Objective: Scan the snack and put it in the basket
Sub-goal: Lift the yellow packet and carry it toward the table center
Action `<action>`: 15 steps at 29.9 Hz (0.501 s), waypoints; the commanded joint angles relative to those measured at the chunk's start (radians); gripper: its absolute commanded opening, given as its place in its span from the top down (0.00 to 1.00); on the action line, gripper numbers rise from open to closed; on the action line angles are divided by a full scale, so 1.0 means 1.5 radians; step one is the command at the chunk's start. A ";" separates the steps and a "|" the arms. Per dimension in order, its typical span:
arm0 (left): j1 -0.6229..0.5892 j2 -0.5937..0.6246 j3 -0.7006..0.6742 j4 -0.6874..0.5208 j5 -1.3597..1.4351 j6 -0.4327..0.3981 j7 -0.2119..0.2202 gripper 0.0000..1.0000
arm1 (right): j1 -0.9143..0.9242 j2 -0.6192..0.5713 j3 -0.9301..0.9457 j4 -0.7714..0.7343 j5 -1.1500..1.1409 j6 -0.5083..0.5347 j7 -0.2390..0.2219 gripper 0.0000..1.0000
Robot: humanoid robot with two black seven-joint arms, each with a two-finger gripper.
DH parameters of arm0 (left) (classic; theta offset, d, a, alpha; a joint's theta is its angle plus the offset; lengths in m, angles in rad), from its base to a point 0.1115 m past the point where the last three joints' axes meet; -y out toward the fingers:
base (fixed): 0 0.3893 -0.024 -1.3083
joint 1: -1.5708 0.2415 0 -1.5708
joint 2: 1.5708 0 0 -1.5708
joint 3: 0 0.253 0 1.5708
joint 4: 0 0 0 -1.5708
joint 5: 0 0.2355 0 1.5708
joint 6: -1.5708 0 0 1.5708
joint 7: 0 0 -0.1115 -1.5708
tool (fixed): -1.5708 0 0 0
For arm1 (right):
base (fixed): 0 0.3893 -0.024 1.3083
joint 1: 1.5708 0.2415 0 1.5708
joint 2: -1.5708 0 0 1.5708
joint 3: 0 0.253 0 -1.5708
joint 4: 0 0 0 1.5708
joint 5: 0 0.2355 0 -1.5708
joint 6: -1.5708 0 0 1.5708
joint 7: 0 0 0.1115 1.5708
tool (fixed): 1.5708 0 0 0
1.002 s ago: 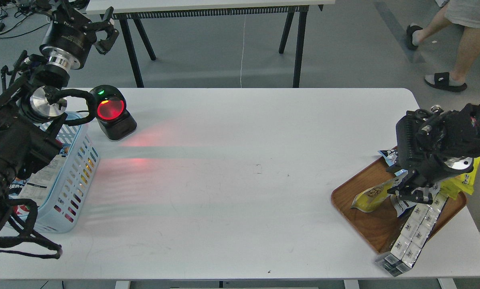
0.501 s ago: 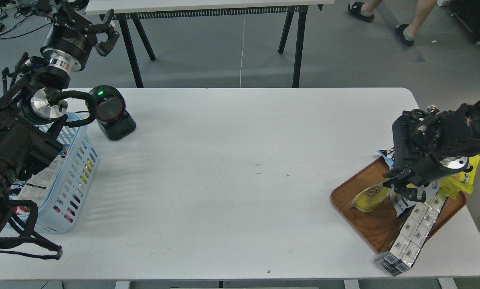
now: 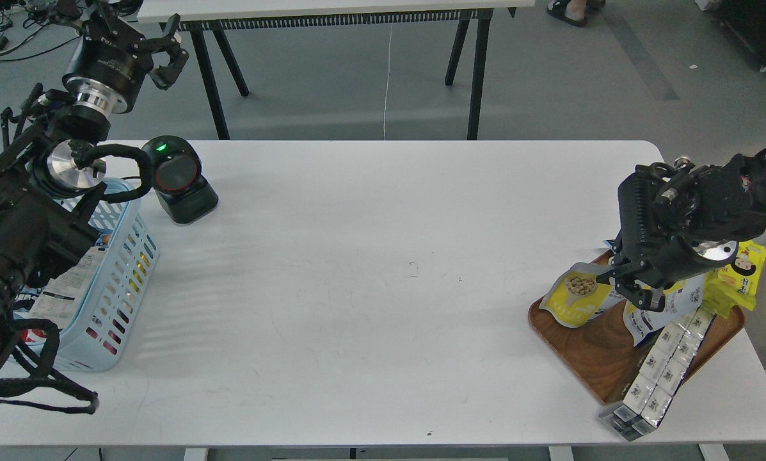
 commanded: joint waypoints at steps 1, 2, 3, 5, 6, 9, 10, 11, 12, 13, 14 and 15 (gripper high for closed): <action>-0.001 0.001 0.000 -0.001 0.000 0.000 0.001 0.00 | 0.026 -0.001 0.007 0.013 0.006 -0.001 0.000 1.00; -0.001 0.001 0.000 -0.001 0.000 0.000 0.001 0.00 | 0.034 -0.001 0.013 0.015 0.011 -0.001 0.000 1.00; -0.001 0.001 0.000 -0.001 0.000 0.000 0.000 0.00 | 0.041 0.001 0.021 0.016 0.020 -0.001 0.000 1.00; -0.001 0.001 0.000 0.000 0.000 0.000 0.000 0.00 | 0.046 0.007 0.038 0.015 0.037 0.002 0.000 1.00; -0.001 0.001 0.000 -0.001 0.000 0.000 0.000 0.00 | 0.047 0.010 0.048 0.014 0.045 0.004 0.000 1.00; -0.002 0.001 0.000 -0.002 0.000 0.000 0.000 0.00 | 0.047 0.043 0.078 0.007 0.070 0.009 0.000 1.00; -0.003 0.000 -0.001 -0.002 0.000 0.000 0.000 0.00 | 0.048 0.061 0.088 0.001 0.084 0.011 0.000 1.00; -0.004 0.000 0.000 -0.003 0.000 0.000 0.000 0.00 | 0.048 0.076 0.097 -0.009 0.097 0.011 0.000 1.00; -0.005 0.000 -0.001 -0.003 0.000 0.000 0.000 0.00 | 0.049 0.088 0.102 -0.016 0.107 0.011 0.000 1.00; -0.006 0.000 -0.001 -0.003 0.000 0.000 0.000 0.00 | 0.049 0.103 0.109 -0.026 0.115 0.011 0.000 1.00; -0.006 0.000 -0.001 -0.003 0.000 0.000 0.000 0.00 | 0.049 0.117 0.115 -0.036 0.120 0.011 0.000 1.00; -0.007 0.000 0.000 -0.003 0.000 0.000 0.000 0.00 | 0.048 0.135 0.122 -0.051 0.122 0.011 0.000 1.00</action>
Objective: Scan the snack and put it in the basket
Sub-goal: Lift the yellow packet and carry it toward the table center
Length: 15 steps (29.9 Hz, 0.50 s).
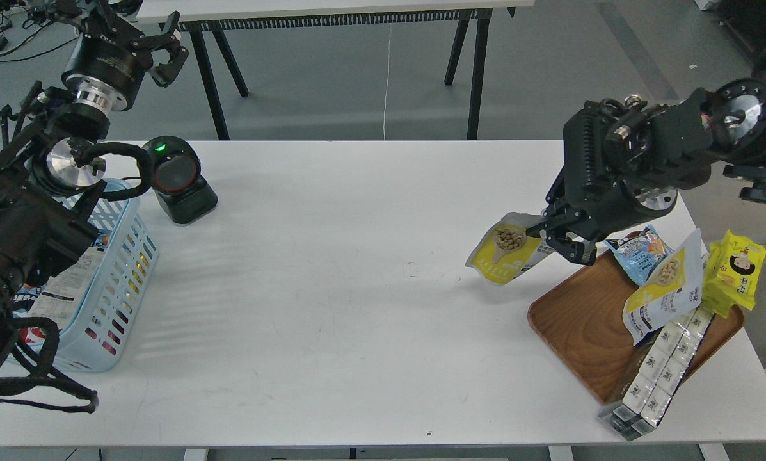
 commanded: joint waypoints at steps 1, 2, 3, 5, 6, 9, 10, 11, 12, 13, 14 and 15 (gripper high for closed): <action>-0.002 0.000 0.000 0.001 0.000 0.000 0.000 0.00 | -0.003 0.059 0.028 -0.045 0.016 0.000 0.000 1.00; -0.002 0.000 0.000 0.001 0.000 0.000 0.000 0.00 | -0.004 0.072 0.037 -0.055 0.016 0.000 0.000 1.00; -0.002 -0.001 0.000 0.000 0.000 0.000 0.000 0.00 | -0.005 0.084 0.043 -0.067 0.016 0.001 0.000 1.00; -0.002 -0.001 0.000 0.001 0.000 0.000 -0.001 0.00 | -0.010 0.104 0.054 -0.087 0.016 0.001 0.000 1.00; -0.002 -0.002 0.000 0.001 0.000 0.000 -0.001 0.00 | -0.011 0.116 0.058 -0.097 0.016 0.003 0.000 1.00; -0.002 -0.003 0.000 0.001 0.000 0.000 -0.002 0.00 | -0.016 0.156 0.068 -0.120 0.018 0.010 0.000 1.00; -0.002 -0.003 0.000 0.001 0.000 0.000 -0.003 0.00 | -0.022 0.172 0.074 -0.127 0.021 0.011 0.000 1.00; -0.002 -0.003 0.000 0.001 -0.001 0.000 -0.003 0.00 | -0.028 0.185 0.081 -0.137 0.024 0.011 0.000 1.00; -0.002 -0.003 -0.001 0.001 -0.001 0.000 -0.003 0.00 | -0.034 0.200 0.088 -0.147 0.026 0.011 0.000 1.00; -0.002 -0.003 -0.001 0.001 -0.001 0.000 -0.002 0.00 | -0.040 0.217 0.094 -0.158 0.026 0.012 0.000 1.00; -0.002 -0.003 -0.001 0.001 -0.001 0.000 -0.002 0.00 | -0.044 0.230 0.098 -0.167 0.026 0.012 0.000 1.00; -0.002 -0.003 -0.001 0.001 -0.001 0.000 -0.002 0.00 | -0.047 0.244 0.102 -0.180 0.026 0.013 0.000 1.00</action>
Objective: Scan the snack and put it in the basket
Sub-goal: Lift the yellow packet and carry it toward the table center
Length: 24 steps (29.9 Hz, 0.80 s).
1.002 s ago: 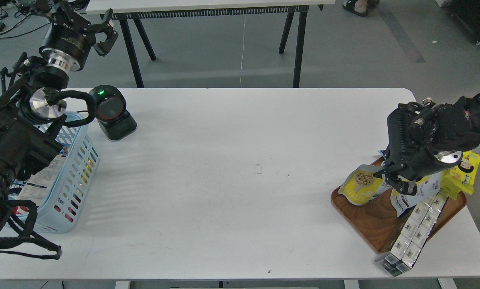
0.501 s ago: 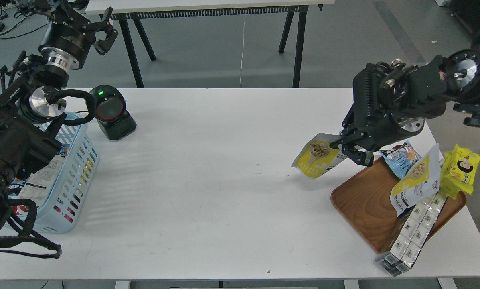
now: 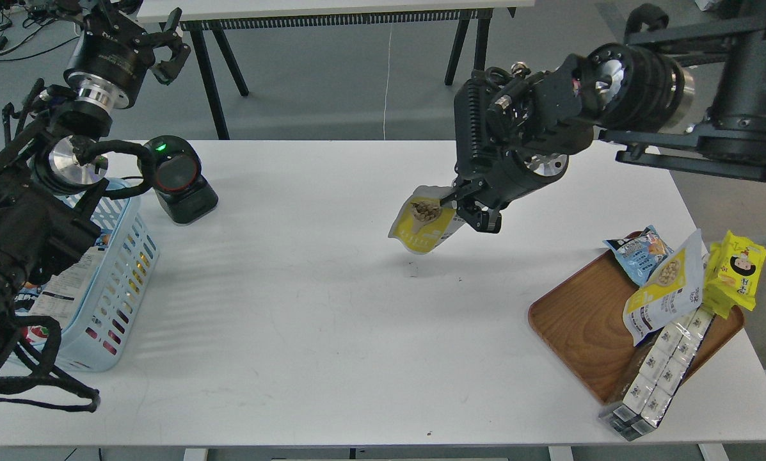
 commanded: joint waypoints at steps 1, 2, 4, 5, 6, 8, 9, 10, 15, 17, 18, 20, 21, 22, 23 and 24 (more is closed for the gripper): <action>0.000 0.000 0.000 0.000 0.000 0.000 0.001 0.00 | -0.015 0.052 0.019 -0.040 0.001 0.004 0.000 1.00; 0.000 0.000 0.000 0.000 0.000 0.000 0.001 0.00 | -0.020 0.066 0.025 -0.050 0.001 0.005 0.000 1.00; 0.000 0.001 0.000 0.000 0.000 0.000 0.001 0.00 | -0.032 0.090 0.034 -0.066 0.001 0.008 0.000 1.00; 0.000 0.001 0.000 0.000 0.000 0.000 0.001 0.00 | -0.039 0.102 0.038 -0.074 0.001 0.012 0.000 1.00; 0.000 0.001 0.000 0.000 0.000 0.000 0.001 0.00 | -0.045 0.115 0.044 -0.081 0.001 0.017 0.000 1.00; 0.000 0.001 0.000 0.000 0.000 0.000 0.001 0.00 | -0.058 0.130 0.055 -0.094 0.001 0.026 0.000 1.00; 0.000 0.001 0.000 0.000 0.000 0.000 0.001 0.00 | -0.065 0.137 0.060 -0.099 0.002 0.030 0.000 1.00; 0.000 0.002 0.000 0.000 0.000 0.000 0.001 0.00 | -0.070 0.143 0.064 -0.104 0.002 0.034 0.000 1.00; 0.000 0.002 0.000 0.000 0.000 0.000 0.001 0.00 | -0.082 0.158 0.066 -0.119 0.002 0.038 0.000 1.00; 0.000 0.001 0.000 0.000 0.000 0.000 0.001 0.00 | -0.087 0.158 0.066 -0.120 0.001 0.038 0.000 1.00; 0.000 0.001 0.000 0.000 0.000 0.000 0.001 0.00 | -0.090 0.159 0.066 -0.121 0.001 0.038 0.000 0.99; 0.000 0.001 0.000 0.000 0.000 0.000 0.001 0.00 | -0.091 0.163 0.066 -0.123 0.001 0.038 0.000 0.99; 0.000 0.001 0.000 0.000 0.000 0.000 0.001 0.00 | -0.091 0.165 0.066 -0.126 0.001 0.038 0.000 0.99; 0.000 0.001 0.000 0.000 -0.001 0.000 0.001 0.00 | -0.092 0.165 0.066 -0.130 0.002 0.038 0.000 0.99; 0.000 0.001 0.000 0.000 -0.001 0.000 0.001 0.00 | -0.094 0.165 0.067 -0.131 0.001 0.038 0.000 0.99; 0.001 0.001 0.000 0.000 -0.001 0.000 0.001 0.00 | -0.097 0.165 0.067 -0.132 0.002 0.038 0.000 0.99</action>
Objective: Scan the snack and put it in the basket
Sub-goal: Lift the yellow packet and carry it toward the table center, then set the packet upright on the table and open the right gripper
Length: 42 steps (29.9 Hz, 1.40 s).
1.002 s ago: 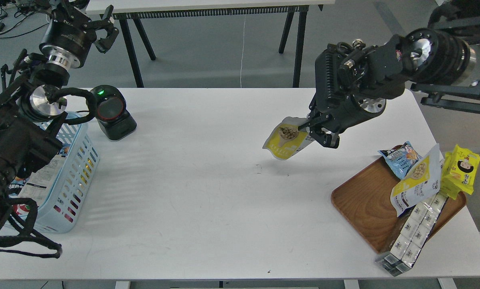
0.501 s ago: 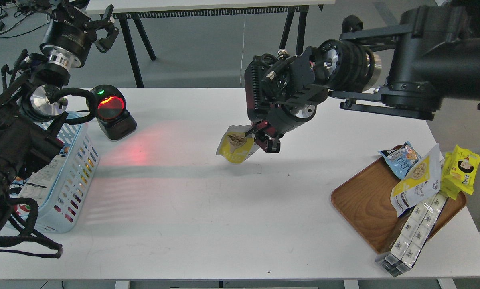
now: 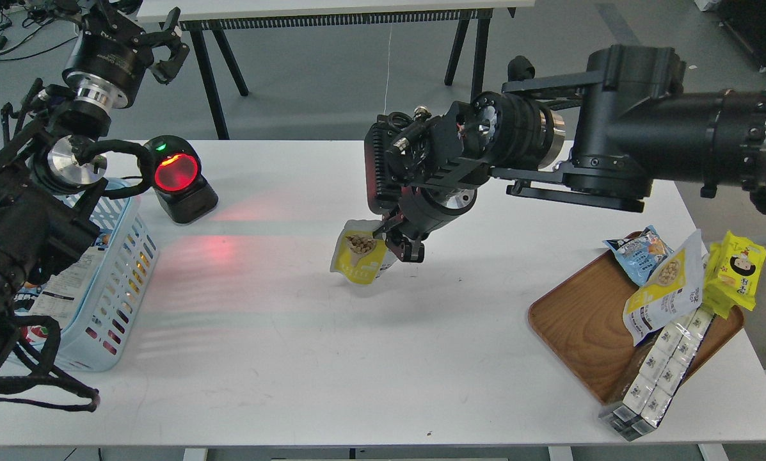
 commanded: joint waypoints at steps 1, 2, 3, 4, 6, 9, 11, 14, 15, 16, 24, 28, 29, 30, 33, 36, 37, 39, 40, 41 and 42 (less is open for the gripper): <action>0.001 0.000 0.000 0.000 0.000 0.000 0.000 0.00 | -0.009 0.000 0.000 -0.004 0.001 0.000 0.000 0.99; 0.001 0.000 0.000 0.000 0.000 0.000 0.000 0.00 | -0.010 0.000 0.000 -0.004 0.000 0.000 0.000 0.99; 0.001 0.000 0.000 0.000 -0.001 0.000 0.000 0.00 | -0.011 0.000 0.000 -0.004 0.000 0.000 0.000 0.99; 0.001 0.000 0.000 0.000 -0.001 0.000 0.000 0.00 | -0.012 0.000 0.000 -0.004 0.000 0.000 0.000 0.99; 0.001 0.000 -0.001 0.000 -0.001 0.000 0.000 0.00 | -0.013 0.000 0.000 -0.005 0.000 0.000 0.000 0.99; 0.000 0.000 -0.001 0.000 -0.001 0.000 0.000 0.00 | -0.014 0.000 0.002 -0.013 0.001 0.000 0.000 0.98; 0.000 0.001 -0.001 0.000 -0.001 0.000 0.001 0.00 | -0.015 0.001 0.003 -0.019 0.001 0.000 0.000 0.97; 0.000 0.001 -0.001 0.000 -0.001 0.000 0.000 0.00 | -0.015 0.001 0.003 -0.019 0.001 0.000 0.000 0.97; 0.000 0.001 -0.001 0.000 -0.001 0.000 0.000 0.00 | -0.015 0.001 0.003 -0.019 0.001 0.000 0.000 0.97; 0.000 0.001 -0.001 0.001 -0.001 0.000 0.000 0.00 | -0.015 0.001 0.003 -0.019 0.001 0.000 0.000 0.97; 0.001 0.005 -0.002 0.001 -0.002 0.000 0.000 0.00 | -0.010 0.000 0.003 -0.018 0.001 0.000 0.000 0.97; 0.001 0.009 -0.003 0.001 -0.003 0.000 0.000 0.00 | -0.007 -0.002 0.004 -0.012 0.002 0.000 0.000 0.94; 0.001 0.009 -0.003 0.001 -0.003 0.000 0.000 0.00 | -0.005 -0.004 0.004 -0.011 0.002 0.000 0.000 0.91; 0.001 0.009 -0.003 0.001 -0.003 0.000 0.000 0.00 | -0.005 -0.005 0.009 -0.010 0.004 0.000 0.000 0.85; 0.001 0.009 -0.003 0.001 -0.003 0.000 0.001 0.00 | -0.005 -0.009 0.032 -0.008 0.011 0.000 0.000 0.74; 0.000 0.009 -0.004 0.001 -0.004 0.000 0.001 0.00 | -0.004 -0.037 0.061 -0.003 0.017 0.000 0.000 0.58; -0.001 0.009 -0.004 0.001 -0.004 0.000 0.001 0.00 | -0.004 -0.047 0.077 0.001 0.022 0.000 0.000 0.52; -0.001 0.009 -0.003 0.000 -0.004 0.000 0.001 0.00 | -0.005 -0.072 0.116 0.007 0.042 0.007 0.000 0.38; -0.001 0.009 -0.003 0.000 -0.004 0.000 0.001 0.00 | -0.006 -0.083 0.131 0.008 0.052 0.014 0.000 0.32; -0.002 0.009 -0.003 0.000 -0.004 0.000 0.001 0.00 | -0.006 -0.096 0.144 0.008 0.063 0.023 0.000 0.23; -0.002 0.009 -0.003 0.000 -0.004 0.000 0.001 0.00 | -0.006 -0.108 0.156 0.009 0.071 0.028 0.000 0.09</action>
